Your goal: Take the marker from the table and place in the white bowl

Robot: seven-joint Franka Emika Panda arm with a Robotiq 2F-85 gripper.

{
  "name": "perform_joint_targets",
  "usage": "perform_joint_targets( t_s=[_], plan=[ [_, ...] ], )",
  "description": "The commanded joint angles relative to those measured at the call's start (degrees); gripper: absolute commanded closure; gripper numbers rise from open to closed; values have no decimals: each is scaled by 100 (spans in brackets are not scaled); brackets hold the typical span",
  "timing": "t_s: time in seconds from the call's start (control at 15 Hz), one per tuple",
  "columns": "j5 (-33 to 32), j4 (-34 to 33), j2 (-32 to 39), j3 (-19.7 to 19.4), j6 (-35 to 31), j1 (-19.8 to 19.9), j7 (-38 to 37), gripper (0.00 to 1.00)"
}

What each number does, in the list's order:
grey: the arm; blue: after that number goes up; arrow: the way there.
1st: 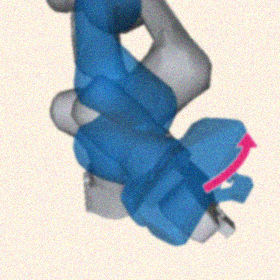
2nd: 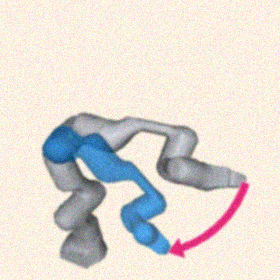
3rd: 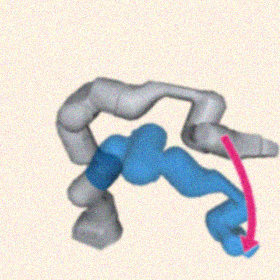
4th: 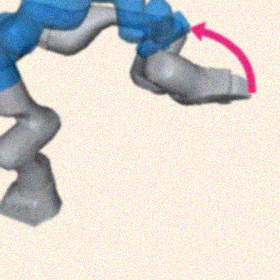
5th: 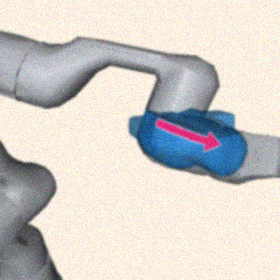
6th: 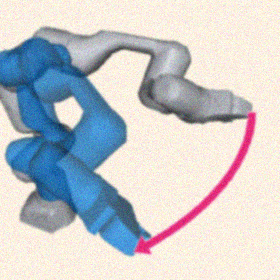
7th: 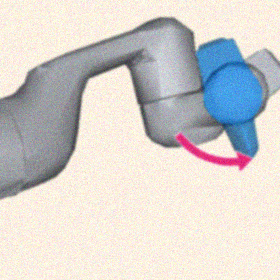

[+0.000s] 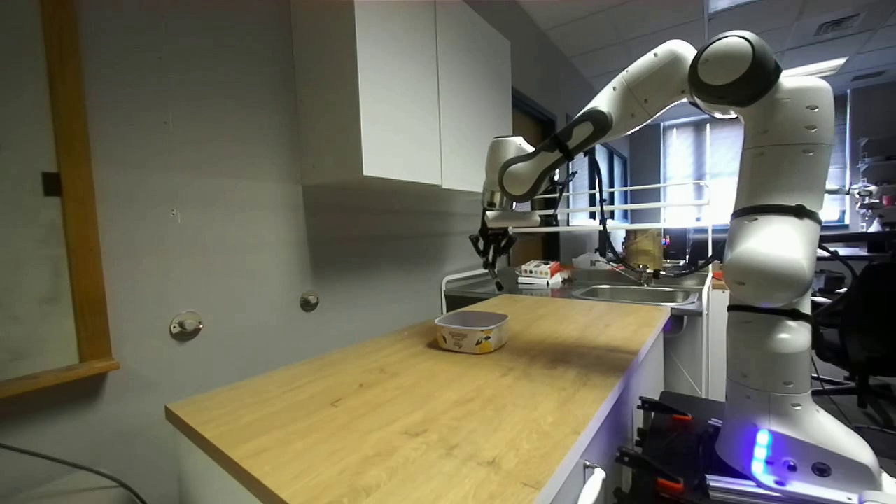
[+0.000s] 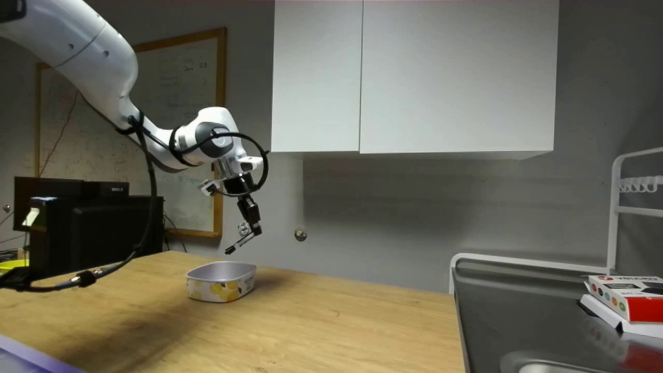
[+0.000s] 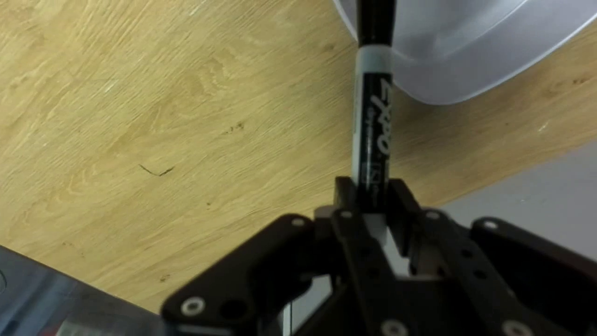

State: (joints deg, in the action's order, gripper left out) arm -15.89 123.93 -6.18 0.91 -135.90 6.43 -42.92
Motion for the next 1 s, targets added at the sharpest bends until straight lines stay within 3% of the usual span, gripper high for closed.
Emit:
perform_joint_targets(
  t_s=[0.0,0.6,0.67,0.73,0.93],
  plan=[
    [-414,-307,455,192,196,-234,-469,93],
    [-1032,-848,1461,207,690,-1034,-954,91],
    [-1030,-901,1536,184,730,-1090,-953,54],
    [-1010,-946,1576,167,794,-1136,-913,53],
    [-946,-993,1546,128,932,-1218,-845,34]
  ],
)
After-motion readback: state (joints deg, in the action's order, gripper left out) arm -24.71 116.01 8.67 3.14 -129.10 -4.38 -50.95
